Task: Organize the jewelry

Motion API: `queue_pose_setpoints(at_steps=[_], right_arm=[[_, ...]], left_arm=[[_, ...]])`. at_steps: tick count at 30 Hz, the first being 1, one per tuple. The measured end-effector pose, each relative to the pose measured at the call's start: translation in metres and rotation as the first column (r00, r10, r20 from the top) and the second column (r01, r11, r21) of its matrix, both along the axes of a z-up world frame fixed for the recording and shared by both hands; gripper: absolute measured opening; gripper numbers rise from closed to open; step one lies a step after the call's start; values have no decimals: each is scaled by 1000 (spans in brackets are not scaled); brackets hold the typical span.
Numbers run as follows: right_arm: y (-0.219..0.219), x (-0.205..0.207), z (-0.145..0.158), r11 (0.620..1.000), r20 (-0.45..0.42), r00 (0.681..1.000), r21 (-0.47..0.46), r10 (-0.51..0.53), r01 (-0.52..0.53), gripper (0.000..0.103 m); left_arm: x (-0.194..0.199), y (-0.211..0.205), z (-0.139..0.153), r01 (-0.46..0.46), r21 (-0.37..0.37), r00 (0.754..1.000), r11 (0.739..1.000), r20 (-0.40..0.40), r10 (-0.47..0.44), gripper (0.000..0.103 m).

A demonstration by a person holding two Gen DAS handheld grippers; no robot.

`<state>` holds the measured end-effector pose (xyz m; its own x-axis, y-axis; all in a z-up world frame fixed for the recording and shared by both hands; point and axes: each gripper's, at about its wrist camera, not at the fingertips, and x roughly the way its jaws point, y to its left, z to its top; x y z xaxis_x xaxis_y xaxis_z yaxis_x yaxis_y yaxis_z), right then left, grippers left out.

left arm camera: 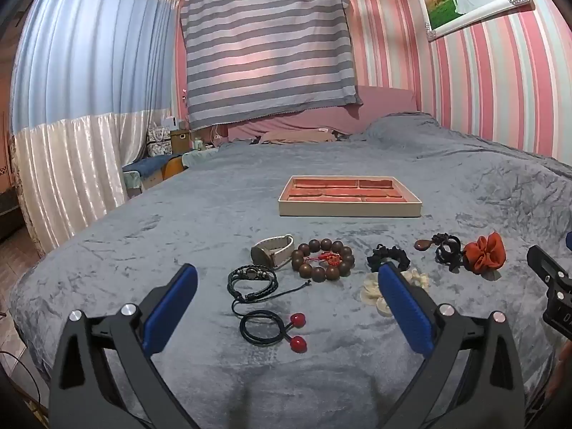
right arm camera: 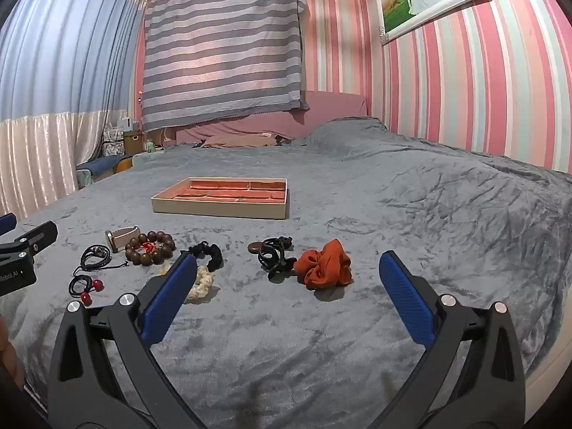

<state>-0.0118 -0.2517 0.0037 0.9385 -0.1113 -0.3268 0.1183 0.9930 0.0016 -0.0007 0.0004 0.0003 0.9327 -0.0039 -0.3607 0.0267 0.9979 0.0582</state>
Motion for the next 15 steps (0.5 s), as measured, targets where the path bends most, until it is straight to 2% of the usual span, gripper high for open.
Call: queue_pose_setpoints(at_steps=[15], right_arm=[[1, -1, 2, 1000, 11, 1000, -3, -2, 2, 99]], left_arm=[[-1, -2, 1, 7, 8, 1000, 1000, -5, -7, 99]])
